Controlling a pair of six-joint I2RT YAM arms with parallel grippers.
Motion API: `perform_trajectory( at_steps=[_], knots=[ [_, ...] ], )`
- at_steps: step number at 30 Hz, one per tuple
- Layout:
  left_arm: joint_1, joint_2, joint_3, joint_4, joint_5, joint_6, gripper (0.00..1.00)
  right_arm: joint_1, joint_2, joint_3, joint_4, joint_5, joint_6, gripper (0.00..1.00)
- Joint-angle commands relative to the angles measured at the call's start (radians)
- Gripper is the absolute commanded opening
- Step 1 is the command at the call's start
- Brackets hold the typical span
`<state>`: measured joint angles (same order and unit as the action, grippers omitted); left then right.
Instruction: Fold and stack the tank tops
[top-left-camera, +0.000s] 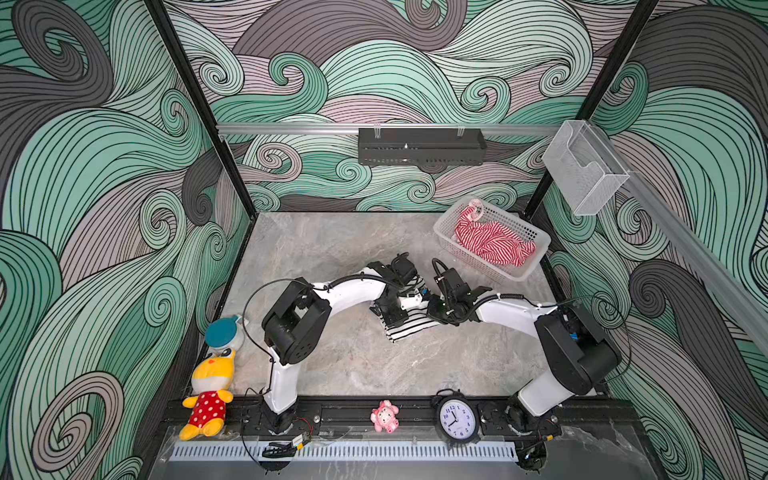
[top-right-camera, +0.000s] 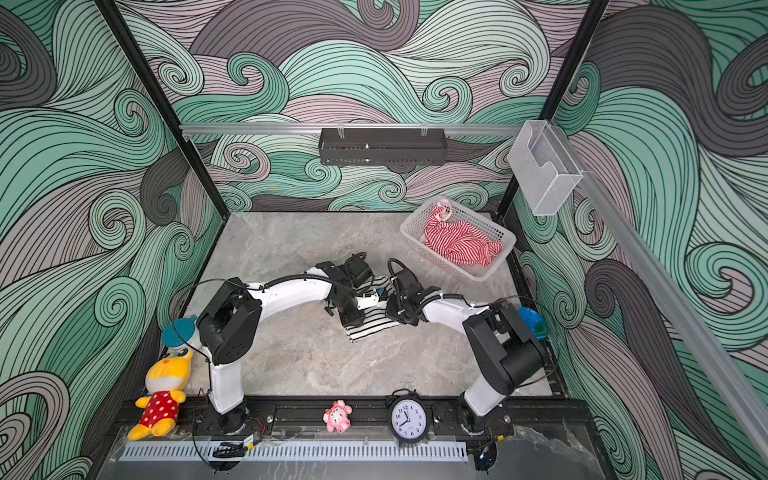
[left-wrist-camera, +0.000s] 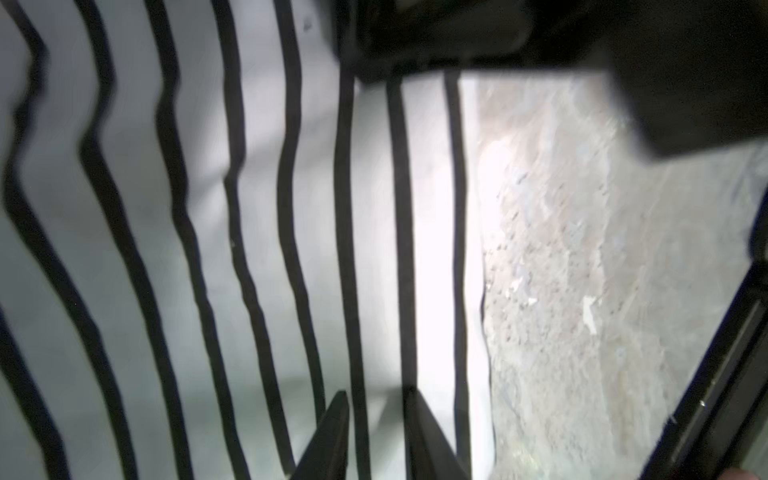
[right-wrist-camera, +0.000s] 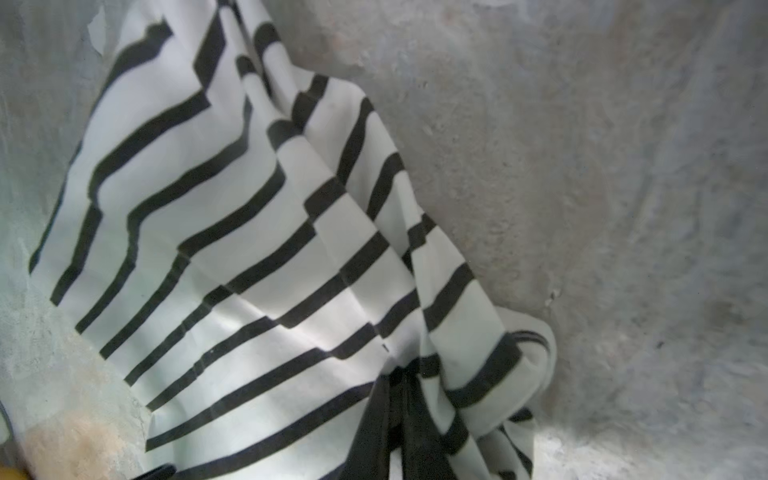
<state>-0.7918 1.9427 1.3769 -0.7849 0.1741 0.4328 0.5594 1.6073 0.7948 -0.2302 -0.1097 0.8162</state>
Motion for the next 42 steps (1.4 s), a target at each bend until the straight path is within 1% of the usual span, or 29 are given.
perform_trajectory(
  at_steps=[1,3,5,9,11,14,20,22,24,27,29,31,33,36,37,38,40,42],
  knots=[
    [0.008,0.017,-0.076,-0.04,-0.083,-0.016,0.28,0.006,-0.017,-0.046,-0.037,0.03,0.01,0.11],
    [0.022,0.0,-0.116,-0.027,-0.086,-0.011,0.28,0.005,-0.018,-0.049,-0.038,0.025,0.007,0.11],
    [0.039,-0.01,-0.141,-0.029,-0.089,-0.005,0.28,0.011,-0.012,-0.047,-0.014,-0.007,0.016,0.11],
    [0.116,-0.041,-0.182,-0.016,-0.121,0.001,0.28,0.047,0.026,0.001,0.023,-0.054,0.036,0.12],
    [0.178,-0.048,-0.184,-0.018,-0.133,0.001,0.28,0.078,0.061,0.048,0.026,-0.062,0.044,0.13],
    [0.296,-0.054,-0.174,-0.027,-0.154,0.015,0.27,0.13,0.141,0.136,0.037,-0.078,0.066,0.13],
    [0.561,-0.075,-0.124,-0.028,-0.214,0.058,0.27,0.221,0.365,0.369,0.068,-0.113,0.131,0.13],
    [0.64,-0.102,-0.09,-0.044,-0.2,0.06,0.27,0.247,0.454,0.474,0.083,-0.132,0.16,0.13],
    [0.68,-0.147,-0.076,-0.053,-0.174,0.064,0.27,0.267,0.536,0.583,0.083,-0.146,0.182,0.13],
    [0.692,-0.233,-0.094,-0.022,-0.172,0.052,0.28,0.291,0.615,0.718,0.104,-0.193,0.213,0.13],
    [0.691,-0.274,-0.096,-0.02,-0.139,0.034,0.29,0.298,0.599,0.735,0.156,-0.214,0.212,0.16],
    [0.689,-0.304,-0.09,-0.022,-0.099,0.013,0.29,0.297,0.525,0.673,0.281,-0.233,0.209,0.22],
    [0.688,-0.319,-0.082,-0.031,-0.036,0.007,0.3,0.29,0.445,0.63,0.296,-0.226,0.185,0.3],
    [0.675,-0.315,-0.079,-0.03,0.072,-0.012,0.32,0.275,0.318,0.549,0.308,-0.219,0.16,0.52],
    [0.662,-0.305,-0.079,-0.03,0.093,-0.023,0.32,0.267,0.274,0.512,0.324,-0.222,0.163,0.58],
    [0.645,-0.293,-0.081,-0.028,0.098,-0.033,0.32,0.257,0.239,0.469,0.344,-0.229,0.169,0.6],
    [0.597,-0.263,-0.089,-0.018,0.09,-0.045,0.32,0.228,0.159,0.368,0.35,-0.212,0.187,0.61],
    [0.555,-0.231,-0.095,-0.015,0.084,-0.058,0.32,0.202,0.092,0.292,0.291,-0.173,0.18,0.59]
  ],
)
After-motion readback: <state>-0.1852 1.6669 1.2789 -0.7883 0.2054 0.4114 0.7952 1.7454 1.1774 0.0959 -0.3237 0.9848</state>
